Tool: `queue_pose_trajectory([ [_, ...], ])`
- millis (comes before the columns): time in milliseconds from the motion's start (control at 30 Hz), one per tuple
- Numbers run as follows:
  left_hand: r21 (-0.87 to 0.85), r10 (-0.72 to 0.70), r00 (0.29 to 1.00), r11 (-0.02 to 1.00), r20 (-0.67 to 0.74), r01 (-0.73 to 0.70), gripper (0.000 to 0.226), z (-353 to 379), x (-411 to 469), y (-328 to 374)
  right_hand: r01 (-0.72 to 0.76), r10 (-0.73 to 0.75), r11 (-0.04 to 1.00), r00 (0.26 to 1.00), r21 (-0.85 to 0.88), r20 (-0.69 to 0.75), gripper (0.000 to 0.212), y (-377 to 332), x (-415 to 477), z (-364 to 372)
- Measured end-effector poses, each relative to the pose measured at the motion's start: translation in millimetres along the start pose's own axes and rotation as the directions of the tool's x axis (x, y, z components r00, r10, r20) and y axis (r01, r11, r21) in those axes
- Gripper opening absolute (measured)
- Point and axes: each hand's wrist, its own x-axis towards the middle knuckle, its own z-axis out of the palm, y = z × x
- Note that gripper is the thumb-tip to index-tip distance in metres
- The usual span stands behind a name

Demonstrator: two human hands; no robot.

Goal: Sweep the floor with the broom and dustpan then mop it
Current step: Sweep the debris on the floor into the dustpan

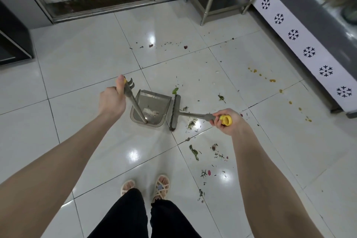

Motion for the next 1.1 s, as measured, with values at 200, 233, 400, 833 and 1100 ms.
queue_pose_trajectory([
  [200, 0.004, 0.017, 0.998, 1.000, -0.067, -0.017, 0.067, -25, 43, 18, 0.043, -0.045, 0.998, 0.997, 0.035, 0.067, 0.014, -25, 13, 65],
  [233, 0.007, 0.024, 0.997, 1.000, -0.073, -0.023, 0.067, -29, 52, 19, 0.046, -0.050, 0.997, 0.996, 0.053, 0.072, 0.011, -28, 15, 75],
  [400, 0.028, 0.046, 0.996, 0.999, -0.078, -0.044, 0.086, -48, 116, 18, 0.016, -0.033, 0.987, 0.993, 0.157, 0.110, 0.017, -43, 35, 136],
  [833, 0.058, 0.088, 0.994, 0.994, 0.059, -0.092, 0.086, -82, 300, 32, -0.036, 0.034, 0.948, 0.999, 0.317, 0.013, 0.009, -78, 104, 297],
  [1100, 0.075, 0.111, 0.978, 0.989, 0.176, -0.126, 0.083, -47, 351, 53, -0.056, 0.143, 0.921, 0.969, 0.386, -0.200, 0.004, -119, 112, 258],
])
